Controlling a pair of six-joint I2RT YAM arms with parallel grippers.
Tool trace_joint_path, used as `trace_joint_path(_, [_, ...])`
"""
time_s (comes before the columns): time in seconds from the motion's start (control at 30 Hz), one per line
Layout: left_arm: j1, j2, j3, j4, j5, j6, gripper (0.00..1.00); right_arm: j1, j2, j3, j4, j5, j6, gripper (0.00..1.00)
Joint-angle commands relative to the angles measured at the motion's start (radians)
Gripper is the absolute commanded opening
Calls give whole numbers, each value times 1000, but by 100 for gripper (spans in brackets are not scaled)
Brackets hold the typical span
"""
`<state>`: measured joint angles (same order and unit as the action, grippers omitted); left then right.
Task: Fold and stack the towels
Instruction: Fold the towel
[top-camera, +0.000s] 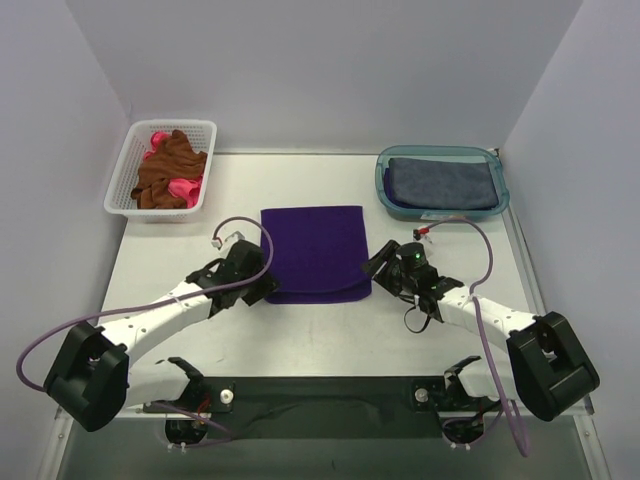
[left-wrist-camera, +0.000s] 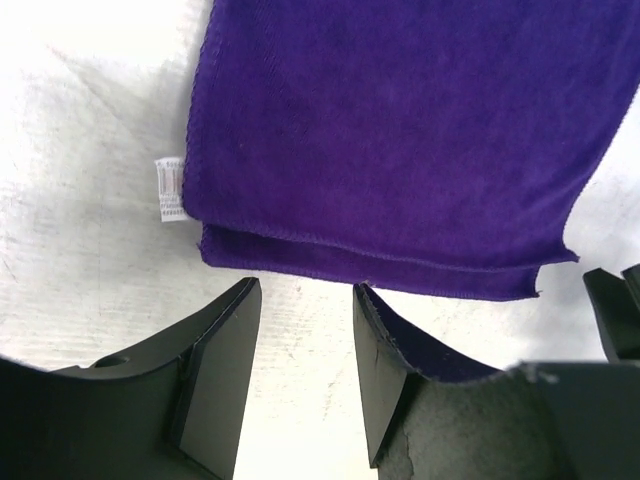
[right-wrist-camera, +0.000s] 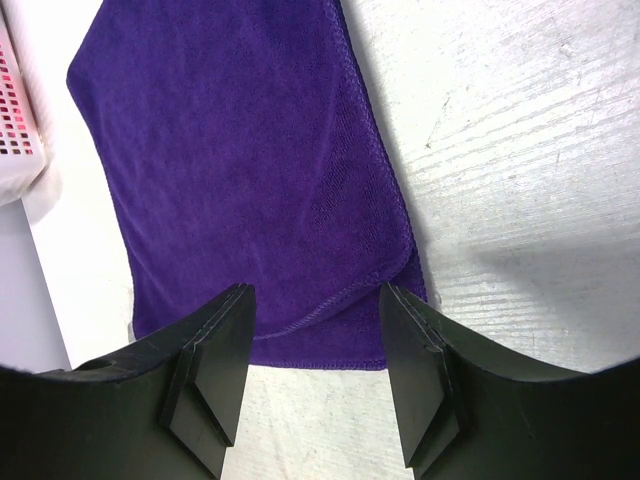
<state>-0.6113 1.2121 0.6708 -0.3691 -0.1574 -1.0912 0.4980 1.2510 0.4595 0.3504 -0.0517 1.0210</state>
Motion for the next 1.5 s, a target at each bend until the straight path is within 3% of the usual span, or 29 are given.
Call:
trace_joint_path(0.0, [-10, 6, -13, 35, -44, -62, 53, -3, -24, -7, 7, 19, -9, 52])
trace_joint_path(0.37, [-8, 113, -33, 131, -62, -76, 55, -7, -42, -18, 7, 21, -7, 52])
trace_joint_path(1.0, [48, 72, -97, 194, -88, -125, 55, -12, -25, -18, 16, 7, -10, 52])
trace_joint_path(1.47, [96, 47, -86, 196, -70, -111, 45, -12, -25, -19, 18, 7, -7, 52])
